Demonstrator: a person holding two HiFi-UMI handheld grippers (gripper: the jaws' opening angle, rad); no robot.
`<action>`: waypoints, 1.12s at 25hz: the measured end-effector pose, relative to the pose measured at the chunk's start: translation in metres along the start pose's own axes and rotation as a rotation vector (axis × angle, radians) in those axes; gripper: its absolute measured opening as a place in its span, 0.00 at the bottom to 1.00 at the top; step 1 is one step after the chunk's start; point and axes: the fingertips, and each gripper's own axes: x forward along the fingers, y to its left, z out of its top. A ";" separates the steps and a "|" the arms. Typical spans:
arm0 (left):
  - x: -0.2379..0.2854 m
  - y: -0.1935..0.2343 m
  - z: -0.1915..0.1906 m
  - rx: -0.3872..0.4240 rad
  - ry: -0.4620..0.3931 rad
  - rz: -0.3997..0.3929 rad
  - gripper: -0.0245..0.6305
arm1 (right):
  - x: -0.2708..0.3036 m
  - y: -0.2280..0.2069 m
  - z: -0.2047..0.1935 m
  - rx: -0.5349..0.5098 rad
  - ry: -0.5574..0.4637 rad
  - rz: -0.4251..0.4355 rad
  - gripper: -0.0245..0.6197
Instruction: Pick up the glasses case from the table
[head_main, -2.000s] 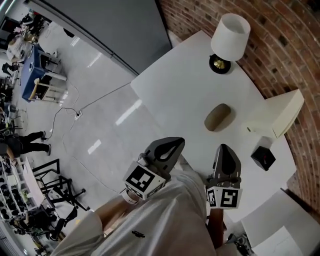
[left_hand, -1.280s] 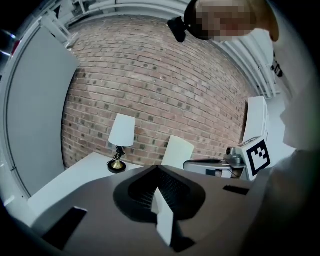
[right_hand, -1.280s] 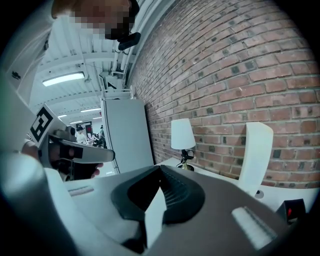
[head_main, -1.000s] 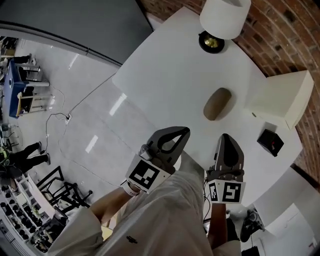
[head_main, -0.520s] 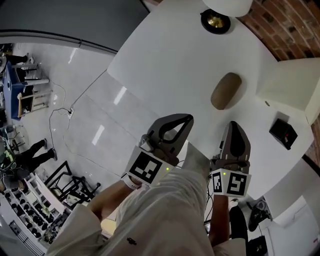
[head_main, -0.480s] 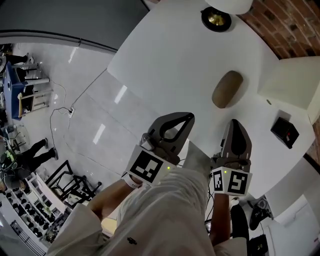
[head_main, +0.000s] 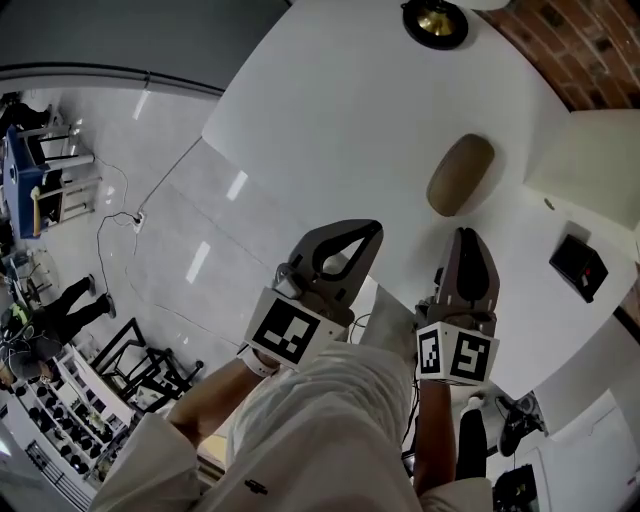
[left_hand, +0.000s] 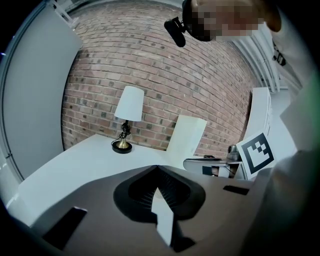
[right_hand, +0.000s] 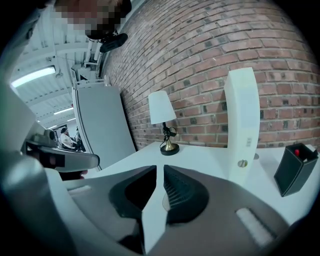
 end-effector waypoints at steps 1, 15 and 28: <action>0.002 0.003 -0.002 -0.002 0.006 0.001 0.04 | 0.003 0.000 -0.003 0.004 0.005 -0.002 0.13; 0.033 0.017 -0.035 -0.033 0.054 -0.010 0.04 | 0.038 -0.024 -0.053 0.099 0.048 -0.130 0.37; 0.045 0.037 -0.052 -0.064 0.053 0.015 0.04 | 0.060 -0.035 -0.084 0.095 0.039 -0.237 0.55</action>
